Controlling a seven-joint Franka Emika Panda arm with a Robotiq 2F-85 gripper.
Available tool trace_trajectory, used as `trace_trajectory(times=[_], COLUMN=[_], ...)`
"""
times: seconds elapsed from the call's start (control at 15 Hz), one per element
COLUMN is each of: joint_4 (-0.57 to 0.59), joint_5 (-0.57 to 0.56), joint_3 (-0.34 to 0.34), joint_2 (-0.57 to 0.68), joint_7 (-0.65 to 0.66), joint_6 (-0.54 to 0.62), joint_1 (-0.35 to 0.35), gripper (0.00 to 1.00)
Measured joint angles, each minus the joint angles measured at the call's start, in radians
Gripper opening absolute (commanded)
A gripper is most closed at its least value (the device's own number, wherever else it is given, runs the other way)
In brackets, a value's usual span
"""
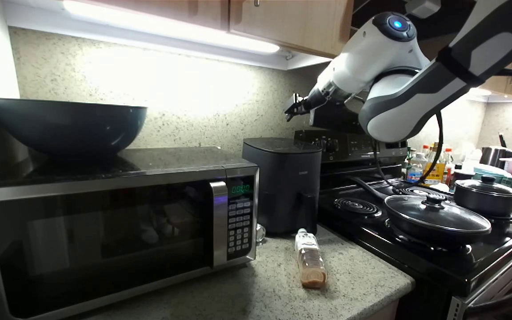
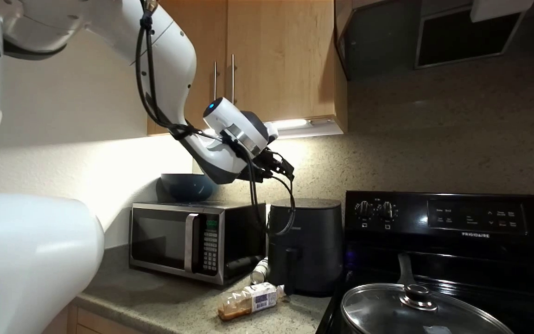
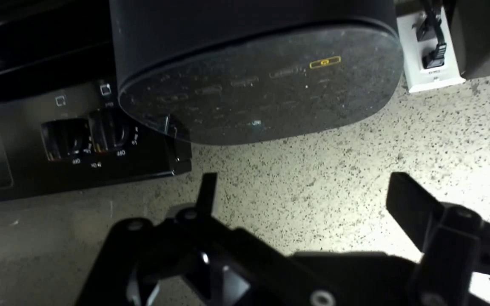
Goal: Pick up the bottle and put it on the counter
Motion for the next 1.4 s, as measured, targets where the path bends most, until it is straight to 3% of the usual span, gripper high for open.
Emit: trace_trajectory(times=[0.2,0.33,0.8,1.4], joint_4=[-0.103,-0.124,-0.147,-0.346], joint_5=[0.059,0.059,0.059,0.058], joint_3=[-0.143,-0.191,-0.195,-0.187], joint_2=[0.0,0.0,-0.018,-0.17], joint_7=[-0.044,-0.044,-0.044,-0.044], joint_6=[0.021,0.024,0.008,-0.031], joint_1=[0.162,0.211,0.224,0.274], gripper=[1.0,1.0,1.0,1.0])
